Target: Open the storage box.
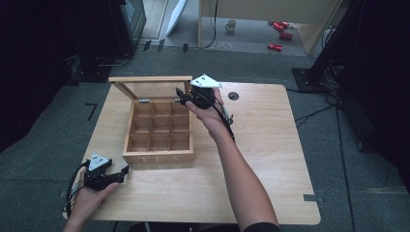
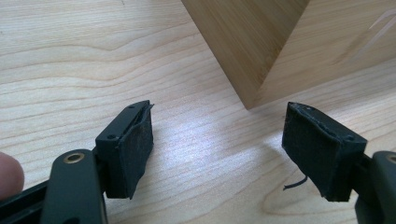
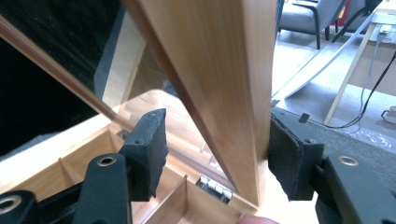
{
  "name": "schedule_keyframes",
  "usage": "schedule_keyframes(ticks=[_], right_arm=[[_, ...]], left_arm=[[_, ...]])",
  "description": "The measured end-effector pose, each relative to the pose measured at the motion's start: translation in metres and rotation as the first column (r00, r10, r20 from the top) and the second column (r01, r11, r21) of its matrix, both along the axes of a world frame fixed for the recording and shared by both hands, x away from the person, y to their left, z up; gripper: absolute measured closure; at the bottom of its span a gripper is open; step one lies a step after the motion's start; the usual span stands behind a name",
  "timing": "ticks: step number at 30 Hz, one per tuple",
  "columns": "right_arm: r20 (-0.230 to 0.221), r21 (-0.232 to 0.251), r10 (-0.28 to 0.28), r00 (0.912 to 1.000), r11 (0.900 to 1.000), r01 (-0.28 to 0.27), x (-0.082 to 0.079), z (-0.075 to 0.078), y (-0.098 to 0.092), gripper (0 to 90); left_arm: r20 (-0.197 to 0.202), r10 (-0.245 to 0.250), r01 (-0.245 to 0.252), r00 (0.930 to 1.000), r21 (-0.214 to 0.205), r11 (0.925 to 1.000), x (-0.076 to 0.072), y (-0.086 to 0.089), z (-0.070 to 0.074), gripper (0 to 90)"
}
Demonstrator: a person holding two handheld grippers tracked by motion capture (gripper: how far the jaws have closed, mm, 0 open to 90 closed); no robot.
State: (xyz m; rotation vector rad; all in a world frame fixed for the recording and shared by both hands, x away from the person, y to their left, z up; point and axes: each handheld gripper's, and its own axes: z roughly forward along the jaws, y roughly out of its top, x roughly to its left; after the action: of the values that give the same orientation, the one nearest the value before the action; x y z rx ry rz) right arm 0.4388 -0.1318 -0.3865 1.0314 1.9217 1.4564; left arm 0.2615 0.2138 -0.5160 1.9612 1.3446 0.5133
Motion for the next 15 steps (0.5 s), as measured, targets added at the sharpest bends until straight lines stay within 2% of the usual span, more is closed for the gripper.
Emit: schedule_keyframes(ticks=[4, 9, 15], right_arm=[[0.003, 0.032, 0.001, 1.0, 0.9995, -0.001, 0.009, -0.002, -0.003, 45.5], [-0.018, 0.052, 0.015, 0.9997, 0.9986, -0.014, 0.024, -0.004, -0.007, 49.1], [-0.032, 0.037, 0.01, 0.9994, 0.9993, -0.009, 0.04, -0.011, -0.007, 52.8]], left_arm=[[0.001, 0.0, 0.0, 1.0, 0.003, 1.0, 0.0, 0.0, 0.0, 25.5], [0.003, 0.004, -0.004, 1.0, 0.002, 1.0, 0.001, -0.001, 0.0, 25.5], [0.002, 0.002, -0.002, 1.0, 0.001, 1.0, 0.001, -0.001, 0.0, 25.5]])
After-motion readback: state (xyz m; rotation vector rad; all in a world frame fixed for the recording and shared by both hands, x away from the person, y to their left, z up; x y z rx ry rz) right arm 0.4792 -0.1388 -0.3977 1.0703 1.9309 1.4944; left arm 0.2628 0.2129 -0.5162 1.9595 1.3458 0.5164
